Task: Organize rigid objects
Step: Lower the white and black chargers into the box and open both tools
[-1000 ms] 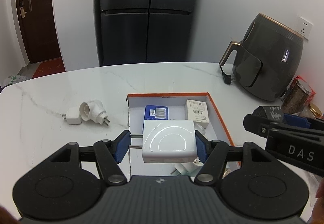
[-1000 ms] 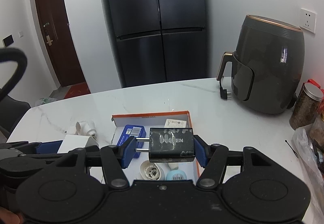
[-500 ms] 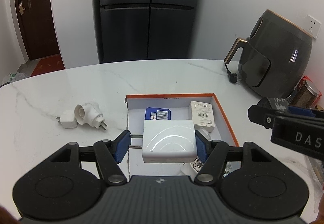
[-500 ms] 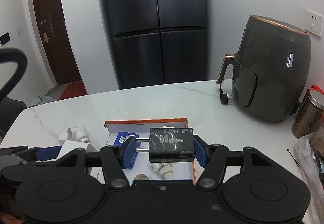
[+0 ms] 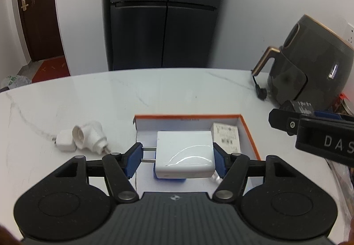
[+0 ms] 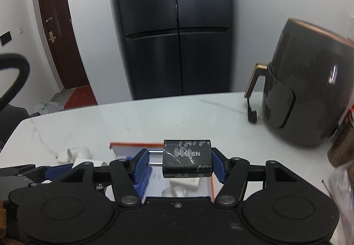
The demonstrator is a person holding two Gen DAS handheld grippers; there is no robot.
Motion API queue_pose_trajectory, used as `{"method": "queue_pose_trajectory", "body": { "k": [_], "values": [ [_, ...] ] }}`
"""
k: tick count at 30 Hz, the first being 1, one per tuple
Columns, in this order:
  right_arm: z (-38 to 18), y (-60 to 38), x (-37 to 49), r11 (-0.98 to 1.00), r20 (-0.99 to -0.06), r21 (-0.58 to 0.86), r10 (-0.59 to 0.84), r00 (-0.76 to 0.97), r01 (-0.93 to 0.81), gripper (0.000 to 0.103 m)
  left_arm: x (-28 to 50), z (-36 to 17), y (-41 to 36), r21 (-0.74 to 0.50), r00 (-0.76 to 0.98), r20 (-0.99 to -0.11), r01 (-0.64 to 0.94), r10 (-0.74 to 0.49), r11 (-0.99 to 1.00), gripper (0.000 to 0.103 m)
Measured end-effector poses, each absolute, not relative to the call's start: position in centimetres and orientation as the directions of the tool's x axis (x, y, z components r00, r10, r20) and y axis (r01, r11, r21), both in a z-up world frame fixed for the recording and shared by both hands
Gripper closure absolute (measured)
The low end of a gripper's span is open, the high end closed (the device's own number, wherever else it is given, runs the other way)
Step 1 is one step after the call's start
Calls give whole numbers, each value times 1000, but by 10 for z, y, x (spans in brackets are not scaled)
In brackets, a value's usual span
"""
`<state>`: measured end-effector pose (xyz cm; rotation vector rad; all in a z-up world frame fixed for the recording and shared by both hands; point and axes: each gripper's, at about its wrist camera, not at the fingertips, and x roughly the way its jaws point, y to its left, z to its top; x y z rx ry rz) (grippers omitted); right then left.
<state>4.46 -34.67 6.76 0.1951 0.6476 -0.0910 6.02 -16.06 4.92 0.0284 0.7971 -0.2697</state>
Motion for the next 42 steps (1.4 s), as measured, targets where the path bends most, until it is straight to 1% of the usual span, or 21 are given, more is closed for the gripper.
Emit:
{"method": "queue_pose_trajectory", "body": {
  "k": [7,19,30,42],
  "values": [
    [78,-356,65,978,-589,152,-26,808,142,30,78,55,-168,-83,677,-696,255,-239,963,37],
    [44,-364,78,971,-663,184,5,749,156,30,88,23,-178,-95,613,-754,257,-238,962,37],
    [19,-370,86,964,-702,201,20,712,171,30,98,9,-184,-84,587,-777,257,-225,963,37],
    [8,-377,84,955,-720,213,12,694,205,30,109,-3,-187,-82,572,-791,253,-217,964,37]
  ]
}}
